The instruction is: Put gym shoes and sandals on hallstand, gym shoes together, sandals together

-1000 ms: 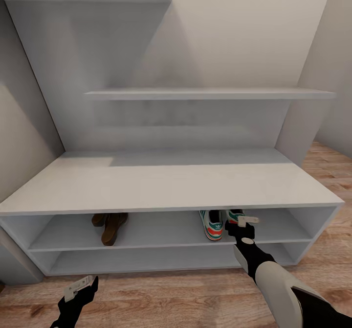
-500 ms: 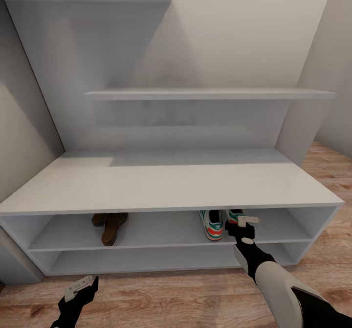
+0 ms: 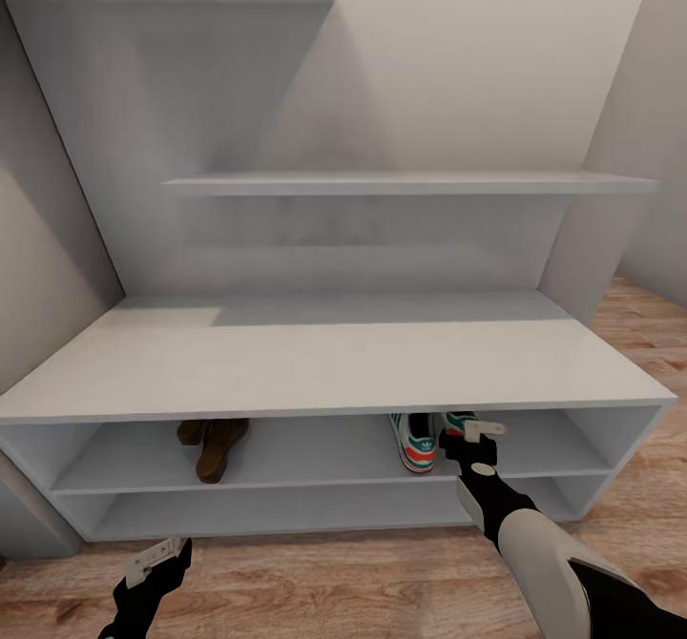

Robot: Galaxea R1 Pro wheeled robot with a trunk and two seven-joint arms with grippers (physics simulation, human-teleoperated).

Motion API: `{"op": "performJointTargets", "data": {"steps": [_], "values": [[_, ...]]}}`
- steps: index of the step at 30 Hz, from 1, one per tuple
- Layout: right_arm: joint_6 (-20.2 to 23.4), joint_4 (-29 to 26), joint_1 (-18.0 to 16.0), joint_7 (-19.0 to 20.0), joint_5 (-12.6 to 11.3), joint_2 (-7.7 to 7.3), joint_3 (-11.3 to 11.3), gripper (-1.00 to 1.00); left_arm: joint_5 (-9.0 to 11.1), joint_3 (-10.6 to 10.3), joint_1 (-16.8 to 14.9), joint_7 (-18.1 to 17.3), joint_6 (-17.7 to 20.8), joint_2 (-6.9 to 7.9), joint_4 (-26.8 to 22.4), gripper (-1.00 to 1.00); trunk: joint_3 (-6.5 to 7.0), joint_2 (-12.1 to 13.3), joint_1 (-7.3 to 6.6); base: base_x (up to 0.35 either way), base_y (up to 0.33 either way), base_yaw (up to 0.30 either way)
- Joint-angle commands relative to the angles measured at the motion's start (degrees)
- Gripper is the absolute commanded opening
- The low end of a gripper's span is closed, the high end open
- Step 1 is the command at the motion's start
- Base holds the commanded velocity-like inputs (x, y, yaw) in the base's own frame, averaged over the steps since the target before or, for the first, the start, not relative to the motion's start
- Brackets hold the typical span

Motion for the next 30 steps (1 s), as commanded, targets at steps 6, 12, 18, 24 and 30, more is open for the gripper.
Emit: {"op": "performJointTargets", "data": {"steps": [6,12,18,24,30], "values": [[-0.01,0.00,-0.01,0.04,-0.03,0.00,0.00,-1.00,-0.01,0.00,0.00,0.01,0.00,0.01,0.00,1.00,0.00,0.00,0.00,0.004,0.000,0.000],[-0.01,0.00,0.00,0.04,-0.03,0.00,0.00,-1.00,-0.04,0.00,0.00,0.02,0.00,-0.02,0.00,1.00,0.00,0.00,0.00,0.001,0.000,0.000],[-0.01,0.00,0.00,0.04,-0.03,0.03,0.00,-1.00,-0.06,0.00,0.00,0.01,0.00,-0.02,0.00,1.00,0.00,0.00,0.00,0.000,0.000,0.000],[-0.01,0.00,-0.01,0.04,-0.03,0.07,0.00,1.00,-0.03,-0.02,0.00,0.01,0.00,0.00,0.00,1.00,0.00,0.00,0.00,0.000,0.000,0.000],[-0.01,0.00,-0.01,0.04,-0.03,0.05,0.00,1.00,-0.03,-0.02,0.00,0.00,0.00,-0.03,0.00,1.00,0.00,0.00,0.00,0.000,0.000,0.000]]}}
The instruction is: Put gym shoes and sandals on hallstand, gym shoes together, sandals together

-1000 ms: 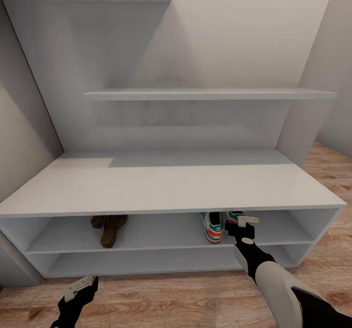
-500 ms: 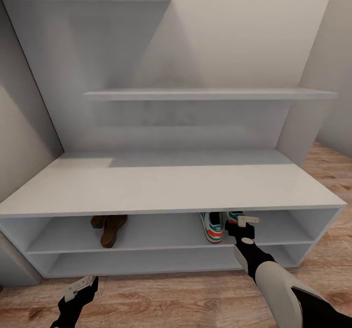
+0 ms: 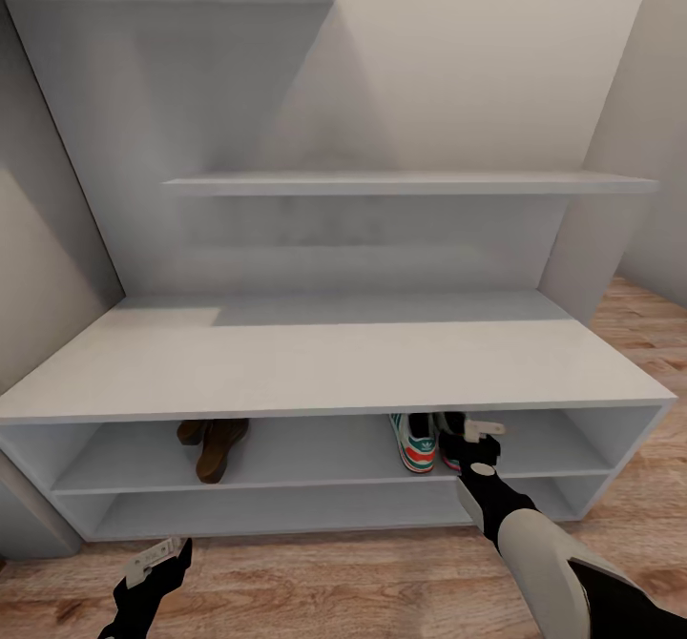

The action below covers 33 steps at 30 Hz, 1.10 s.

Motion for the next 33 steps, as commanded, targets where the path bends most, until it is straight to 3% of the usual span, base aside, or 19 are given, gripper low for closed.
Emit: {"op": "performJointTargets", "data": {"steps": [1,33], "values": [[0.00,0.00,0.00,0.00,0.00,0.01,0.00,1.00,-0.01,0.00,0.00,0.00,0.00,0.00,0.00,1.00,0.00,0.00,0.00,0.000,0.000,0.000],[0.00,0.00,0.00,0.00,0.00,-0.04,0.00,1.00,-0.04,-0.06,0.00,0.00,0.00,-0.02,0.00,1.00,0.00,0.00,0.00,0.000,0.000,0.000]]}}
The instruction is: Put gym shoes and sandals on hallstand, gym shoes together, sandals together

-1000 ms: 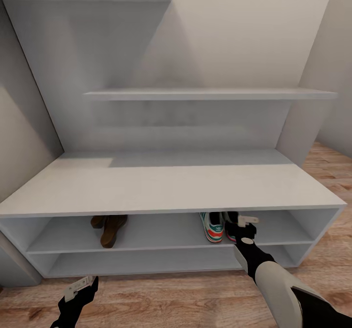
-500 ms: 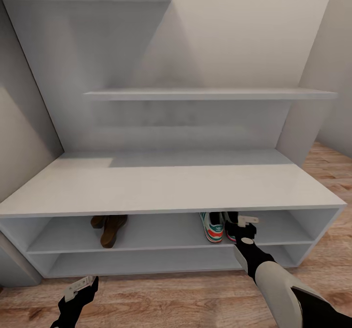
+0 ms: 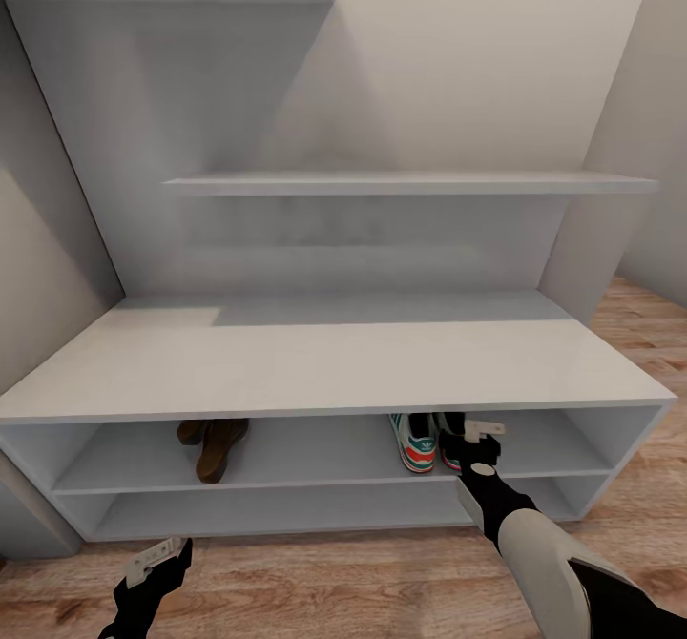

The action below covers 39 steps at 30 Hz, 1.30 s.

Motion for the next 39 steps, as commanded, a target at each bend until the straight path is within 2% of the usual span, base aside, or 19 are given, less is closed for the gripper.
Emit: {"op": "performJointTargets", "data": {"steps": [1,9,25,39], "values": [[0.00,0.00,0.00,0.00,0.00,0.00,0.00,1.00,0.00,0.00,0.00,0.00,0.00,0.00,0.00,1.00,0.00,0.00,0.00,-0.032,0.000,0.000],[0.00,0.00,0.01,0.00,0.00,0.00,0.00,1.00,0.00,-0.01,0.00,0.00,0.00,0.00,0.00,1.00,0.00,0.00,0.00,-0.175,0.000,0.000],[-0.09,0.06,0.01,0.00,0.19,0.06,0.06,1.00,-0.01,-0.14,0.00,0.00,0.00,-0.06,0.00,1.00,0.00,0.00,0.00,-0.291,0.000,0.000],[-0.07,0.22,0.36,0.00,0.33,0.00,0.05,1.00,0.00,-0.18,0.00,0.00,0.00,-0.08,0.00,1.00,0.00,0.00,0.00,-0.079,0.000,0.000]]}}
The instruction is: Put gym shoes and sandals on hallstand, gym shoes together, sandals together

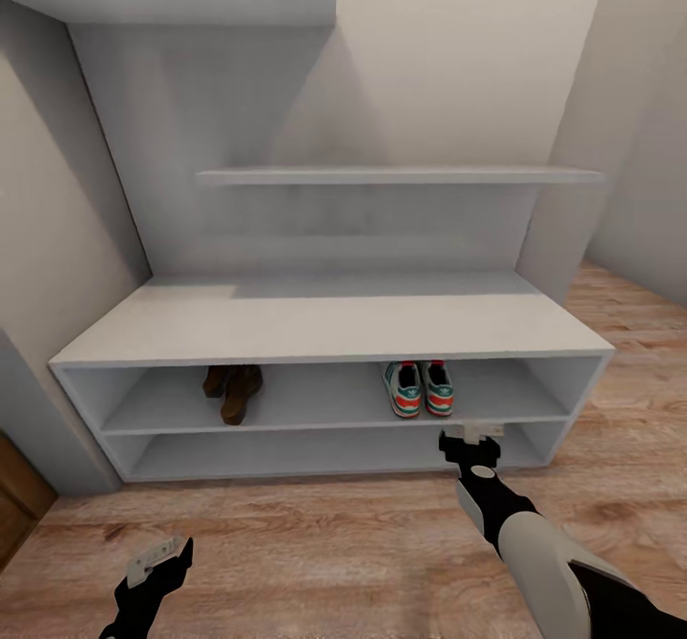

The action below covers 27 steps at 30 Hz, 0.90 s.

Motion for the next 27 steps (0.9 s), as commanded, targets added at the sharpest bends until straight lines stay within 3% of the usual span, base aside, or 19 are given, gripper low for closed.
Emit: {"op": "performJointTargets", "data": {"steps": [1,13,27], "values": [[0.01,0.01,0.11,0.00,0.01,0.00,0.01,1.00,0.00,0.00,0.00,0.00,0.00,0.00,0.00,1.00,0.00,0.00,0.00,-0.101,0.000,0.000],[0.05,0.04,1.01,0.00,0.02,-0.01,0.04,1.00,0.00,-0.01,0.00,0.00,0.00,0.00,0.00,1.00,0.00,0.00,0.00,-0.153,0.000,0.000],[0.07,0.12,1.48,0.00,0.10,-0.01,0.04,1.00,0.02,-0.01,0.00,0.06,0.02,0.00,0.00,1.00,0.00,0.00,0.00,-0.030,0.000,0.000]]}}
